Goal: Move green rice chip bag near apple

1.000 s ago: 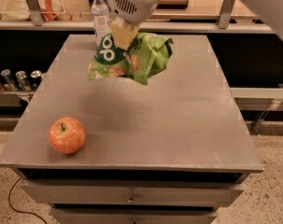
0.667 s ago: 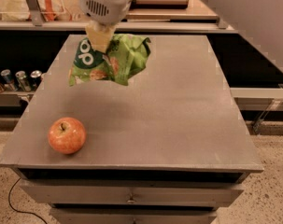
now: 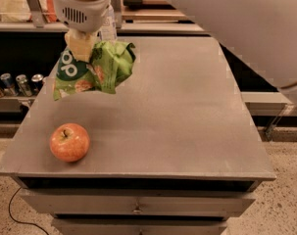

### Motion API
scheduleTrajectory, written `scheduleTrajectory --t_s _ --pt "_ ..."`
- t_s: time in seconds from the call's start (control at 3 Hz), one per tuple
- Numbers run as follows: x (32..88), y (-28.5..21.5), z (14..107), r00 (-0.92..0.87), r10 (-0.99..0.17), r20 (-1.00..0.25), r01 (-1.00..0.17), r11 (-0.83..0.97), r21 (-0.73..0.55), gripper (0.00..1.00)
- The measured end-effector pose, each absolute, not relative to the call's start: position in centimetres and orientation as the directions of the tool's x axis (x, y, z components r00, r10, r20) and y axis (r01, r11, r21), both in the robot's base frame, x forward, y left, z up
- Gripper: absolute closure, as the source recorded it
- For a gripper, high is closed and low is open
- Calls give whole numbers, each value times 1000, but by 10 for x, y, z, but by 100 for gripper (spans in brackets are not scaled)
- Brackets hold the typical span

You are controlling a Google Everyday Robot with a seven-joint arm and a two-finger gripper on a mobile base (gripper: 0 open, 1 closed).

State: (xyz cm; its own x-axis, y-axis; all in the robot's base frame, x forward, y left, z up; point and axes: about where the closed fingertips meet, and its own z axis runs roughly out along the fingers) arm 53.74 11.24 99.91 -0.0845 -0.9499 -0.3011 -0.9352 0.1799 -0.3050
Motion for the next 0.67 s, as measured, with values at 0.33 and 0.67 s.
scheduleTrajectory --t_s 0.33,0.67 --pt "530 121 993 -57 -949 -309 -949 148 -279 100" --pt "522 131 984 -27 -951 -307 -962 108 -252 100"
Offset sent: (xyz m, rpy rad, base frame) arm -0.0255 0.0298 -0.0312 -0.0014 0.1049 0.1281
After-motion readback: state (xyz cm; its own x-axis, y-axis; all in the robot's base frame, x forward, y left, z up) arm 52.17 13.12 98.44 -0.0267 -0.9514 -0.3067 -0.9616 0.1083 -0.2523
